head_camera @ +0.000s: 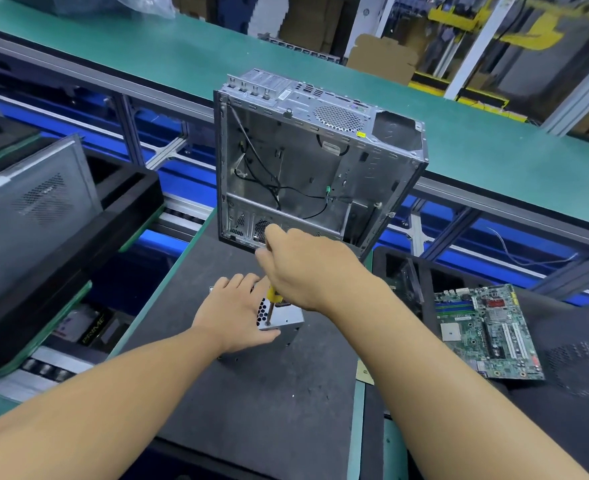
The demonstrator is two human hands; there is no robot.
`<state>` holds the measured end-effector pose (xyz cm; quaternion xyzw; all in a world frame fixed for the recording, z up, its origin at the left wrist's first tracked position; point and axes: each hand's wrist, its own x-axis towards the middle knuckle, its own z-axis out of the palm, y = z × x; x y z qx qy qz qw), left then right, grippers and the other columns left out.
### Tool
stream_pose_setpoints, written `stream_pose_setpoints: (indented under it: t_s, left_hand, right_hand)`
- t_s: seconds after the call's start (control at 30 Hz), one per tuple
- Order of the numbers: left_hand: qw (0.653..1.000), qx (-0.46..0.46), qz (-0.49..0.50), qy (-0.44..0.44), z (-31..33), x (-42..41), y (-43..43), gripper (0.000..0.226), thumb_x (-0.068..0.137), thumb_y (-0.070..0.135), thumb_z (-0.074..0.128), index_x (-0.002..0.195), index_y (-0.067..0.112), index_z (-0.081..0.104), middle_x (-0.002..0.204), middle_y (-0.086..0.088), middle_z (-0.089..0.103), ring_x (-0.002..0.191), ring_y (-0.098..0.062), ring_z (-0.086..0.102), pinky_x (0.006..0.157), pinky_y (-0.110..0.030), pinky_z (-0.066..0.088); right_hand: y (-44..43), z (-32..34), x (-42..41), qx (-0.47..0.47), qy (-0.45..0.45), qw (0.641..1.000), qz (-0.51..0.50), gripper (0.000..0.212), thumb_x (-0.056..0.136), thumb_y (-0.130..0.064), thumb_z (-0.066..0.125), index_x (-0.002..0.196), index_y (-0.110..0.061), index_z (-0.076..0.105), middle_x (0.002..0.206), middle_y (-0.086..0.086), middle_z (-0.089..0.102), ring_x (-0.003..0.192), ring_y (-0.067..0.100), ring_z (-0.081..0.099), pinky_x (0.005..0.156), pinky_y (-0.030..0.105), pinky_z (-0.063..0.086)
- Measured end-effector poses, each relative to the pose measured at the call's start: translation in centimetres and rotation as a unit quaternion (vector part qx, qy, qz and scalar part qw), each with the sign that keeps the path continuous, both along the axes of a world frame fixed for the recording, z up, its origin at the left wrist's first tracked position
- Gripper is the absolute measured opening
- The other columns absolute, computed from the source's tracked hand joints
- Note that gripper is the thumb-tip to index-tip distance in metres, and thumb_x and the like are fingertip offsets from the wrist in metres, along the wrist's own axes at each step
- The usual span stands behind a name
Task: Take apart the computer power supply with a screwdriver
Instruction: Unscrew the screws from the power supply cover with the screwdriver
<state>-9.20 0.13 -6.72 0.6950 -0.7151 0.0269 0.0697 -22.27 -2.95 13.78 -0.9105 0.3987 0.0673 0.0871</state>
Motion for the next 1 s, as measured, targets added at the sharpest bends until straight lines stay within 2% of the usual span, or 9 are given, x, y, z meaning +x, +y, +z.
stream_pose_setpoints:
  t_s: [0.1, 0.2, 0.3, 0.5, 0.6, 0.7, 0.83, 0.9, 1.0]
  left_hand:
    - [1.000, 0.004, -0.001, -0.017, 0.1, 0.1, 0.0, 0.081, 0.070, 0.082, 0.041, 0.119, 0.019, 0.055, 0.105, 0.001, 0.053, 0.091, -0.023, 0.047, 0.078, -0.039, 0.037]
    - [1.000, 0.017, 0.007, 0.001, 0.2, 0.3, -0.1, 0.074, 0.069, 0.083, 0.042, 0.111, 0.024, 0.058, 0.108, 0.004, 0.054, 0.097, -0.021, 0.046, 0.083, -0.037, 0.037]
    - [0.998, 0.052, 0.020, 0.012, 0.3, 0.3, -0.1, 0.075, 0.070, 0.085, 0.033, 0.119, 0.034, 0.056, 0.114, 0.010, 0.053, 0.105, -0.017, 0.043, 0.093, -0.036, 0.035]
    - [0.999, 0.028, 0.005, 0.030, 0.2, 0.5, -0.1, 0.073, 0.070, 0.082, 0.042, 0.116, 0.026, 0.053, 0.108, 0.007, 0.052, 0.100, -0.019, 0.046, 0.090, -0.038, 0.038]
    - [0.999, 0.033, 0.006, 0.031, 0.2, 0.6, -0.3, 0.074, 0.070, 0.083, 0.041, 0.118, 0.028, 0.054, 0.115, 0.007, 0.051, 0.103, -0.019, 0.045, 0.091, -0.037, 0.038]
    - [0.998, 0.036, 0.011, 0.045, 0.1, 0.6, -0.4, 0.077, 0.069, 0.083, 0.042, 0.123, 0.029, 0.054, 0.118, 0.008, 0.051, 0.107, -0.018, 0.045, 0.094, -0.037, 0.038]
    - [0.999, 0.032, 0.003, 0.033, 0.1, 0.7, -0.4, 0.081, 0.070, 0.084, 0.038, 0.128, 0.028, 0.051, 0.117, 0.007, 0.050, 0.106, -0.019, 0.045, 0.093, -0.038, 0.037]
    - [1.000, 0.021, -0.004, 0.021, 0.0, 0.7, -0.3, 0.086, 0.070, 0.084, 0.037, 0.133, 0.025, 0.046, 0.117, 0.004, 0.050, 0.103, -0.021, 0.046, 0.090, -0.038, 0.038]
    - [0.999, 0.020, -0.009, 0.027, -0.1, 0.8, -0.4, 0.091, 0.070, 0.084, 0.036, 0.137, 0.022, 0.040, 0.121, 0.003, 0.048, 0.105, -0.022, 0.046, 0.089, -0.038, 0.037]
  right_hand:
    - [-0.3, -0.4, 0.4, -0.044, -0.012, 0.999, 0.012, 0.029, 0.104, -0.041, 0.032, 0.092, -0.016, 0.036, 0.071, -0.001, 0.035, 0.068, 0.028, 0.041, 0.056, 0.035, 0.028]
    - [-0.6, 0.1, 0.3, 0.061, -0.039, 0.997, 0.014, 0.008, 0.096, -0.022, 0.042, 0.098, -0.015, 0.043, 0.085, 0.002, 0.050, 0.079, 0.028, 0.050, 0.059, 0.035, 0.036]
    - [-0.4, 0.8, 0.2, 0.125, -0.029, 0.992, 0.015, 0.018, 0.089, -0.026, 0.048, 0.106, -0.020, 0.046, 0.102, -0.003, 0.052, 0.091, 0.023, 0.047, 0.070, 0.037, 0.041]
    - [-0.2, -0.4, 1.2, -0.054, -0.007, 0.998, -0.033, 0.019, 0.103, -0.031, 0.029, 0.094, -0.017, 0.038, 0.072, -0.001, 0.039, 0.067, 0.027, 0.041, 0.058, 0.035, 0.027]
    - [-0.3, 0.0, 1.3, 0.045, -0.019, 0.998, -0.026, 0.013, 0.098, -0.023, 0.037, 0.107, -0.017, 0.045, 0.099, 0.005, 0.052, 0.077, 0.029, 0.051, 0.064, 0.037, 0.041]
    - [-0.3, 0.9, 1.2, 0.109, 0.002, 0.993, -0.037, 0.020, 0.090, -0.029, 0.048, 0.108, -0.021, 0.042, 0.110, 0.002, 0.039, 0.087, 0.028, 0.048, 0.065, 0.037, 0.038]
    - [-0.1, 0.3, 1.3, 0.012, 0.047, 0.995, -0.088, 0.030, 0.093, -0.045, 0.043, 0.105, -0.019, 0.038, 0.104, 0.003, 0.049, 0.084, 0.029, 0.049, 0.062, 0.036, 0.032]
    - [-0.2, -0.1, 1.5, -0.034, 0.036, 0.992, -0.117, 0.035, 0.099, -0.050, 0.032, 0.106, -0.016, 0.038, 0.087, 0.002, 0.051, 0.080, 0.030, 0.048, 0.058, 0.035, 0.028]
    - [-0.4, -0.5, 1.5, -0.013, 0.001, 0.995, -0.095, 0.013, 0.101, -0.025, 0.037, 0.099, -0.012, 0.035, 0.077, 0.005, 0.049, 0.076, 0.033, 0.052, 0.054, 0.035, 0.033]
